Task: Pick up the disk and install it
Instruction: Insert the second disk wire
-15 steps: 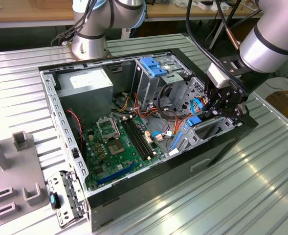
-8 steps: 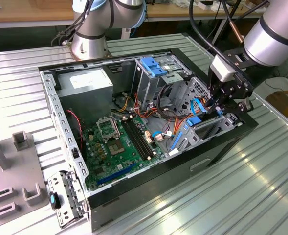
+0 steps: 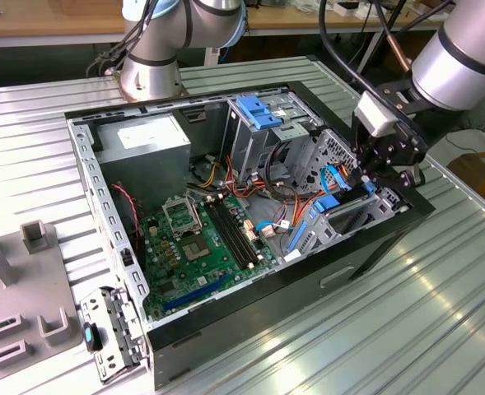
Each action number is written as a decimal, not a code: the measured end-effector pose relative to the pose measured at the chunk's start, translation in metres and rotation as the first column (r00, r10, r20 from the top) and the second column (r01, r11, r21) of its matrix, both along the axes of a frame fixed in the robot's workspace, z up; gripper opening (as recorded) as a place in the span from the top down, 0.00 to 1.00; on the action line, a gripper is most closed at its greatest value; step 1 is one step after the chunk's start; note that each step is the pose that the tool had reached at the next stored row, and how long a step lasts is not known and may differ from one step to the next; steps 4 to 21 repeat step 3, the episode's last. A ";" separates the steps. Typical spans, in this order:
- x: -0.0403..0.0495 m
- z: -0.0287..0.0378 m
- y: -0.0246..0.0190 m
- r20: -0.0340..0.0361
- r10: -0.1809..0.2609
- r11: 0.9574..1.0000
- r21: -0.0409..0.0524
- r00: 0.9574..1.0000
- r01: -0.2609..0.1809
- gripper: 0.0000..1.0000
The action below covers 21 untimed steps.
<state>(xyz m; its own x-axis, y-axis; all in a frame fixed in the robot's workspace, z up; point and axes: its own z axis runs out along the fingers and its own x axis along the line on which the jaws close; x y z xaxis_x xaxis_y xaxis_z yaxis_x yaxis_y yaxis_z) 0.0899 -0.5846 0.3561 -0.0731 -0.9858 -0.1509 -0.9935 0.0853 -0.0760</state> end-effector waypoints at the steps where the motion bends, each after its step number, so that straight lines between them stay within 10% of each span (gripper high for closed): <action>1: 0.0000 0.0003 0.0000 0.000 0.000 1.000 0.000 1.000 0.000 0.89; 21: 0.0000 0.0005 0.0000 0.000 0.000 1.000 0.000 1.000 0.000 0.89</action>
